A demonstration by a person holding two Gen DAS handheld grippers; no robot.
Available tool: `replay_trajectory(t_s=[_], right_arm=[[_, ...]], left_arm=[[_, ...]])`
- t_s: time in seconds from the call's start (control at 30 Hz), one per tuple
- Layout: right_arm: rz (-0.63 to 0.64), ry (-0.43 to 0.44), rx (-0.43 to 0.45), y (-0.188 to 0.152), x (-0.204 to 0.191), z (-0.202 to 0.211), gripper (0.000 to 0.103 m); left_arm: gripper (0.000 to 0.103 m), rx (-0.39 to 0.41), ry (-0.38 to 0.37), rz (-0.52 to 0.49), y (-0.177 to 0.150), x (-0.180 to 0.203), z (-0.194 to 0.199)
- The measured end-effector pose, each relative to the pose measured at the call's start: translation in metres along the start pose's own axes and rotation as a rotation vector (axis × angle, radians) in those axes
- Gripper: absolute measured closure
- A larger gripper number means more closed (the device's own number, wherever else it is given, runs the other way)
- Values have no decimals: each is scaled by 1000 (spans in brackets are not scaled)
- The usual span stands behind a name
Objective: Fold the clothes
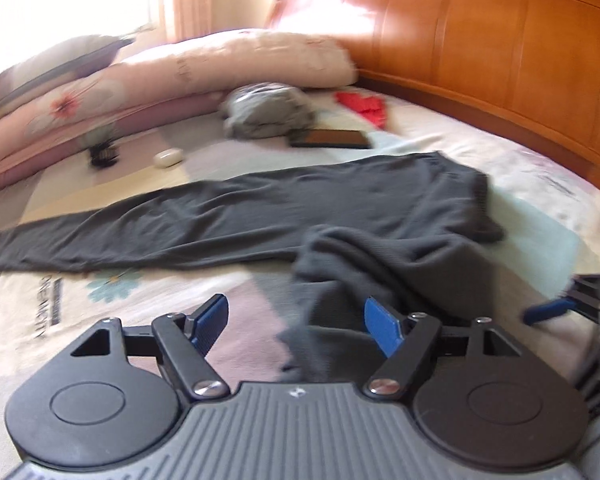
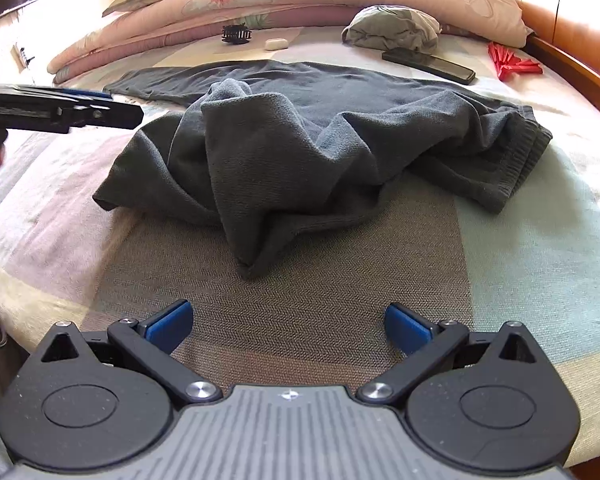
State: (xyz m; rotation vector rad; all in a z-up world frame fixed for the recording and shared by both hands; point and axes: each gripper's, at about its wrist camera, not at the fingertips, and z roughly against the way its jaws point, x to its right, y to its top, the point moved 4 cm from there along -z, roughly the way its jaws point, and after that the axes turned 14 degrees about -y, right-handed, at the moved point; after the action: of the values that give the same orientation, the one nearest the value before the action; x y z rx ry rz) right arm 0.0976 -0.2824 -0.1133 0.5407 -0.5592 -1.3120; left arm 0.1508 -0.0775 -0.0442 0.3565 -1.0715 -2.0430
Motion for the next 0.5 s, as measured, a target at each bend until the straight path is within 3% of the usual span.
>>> replay_trajectory(t_s=[0.2,0.5], right_arm=[[38,2,0,-6,-1,7,0],[32,31,31,-11,2,8,0]], left_arm=[[26,-60,-189,-137,-7,55,-12],[26,-118,-353,-140,-4,81,-56]])
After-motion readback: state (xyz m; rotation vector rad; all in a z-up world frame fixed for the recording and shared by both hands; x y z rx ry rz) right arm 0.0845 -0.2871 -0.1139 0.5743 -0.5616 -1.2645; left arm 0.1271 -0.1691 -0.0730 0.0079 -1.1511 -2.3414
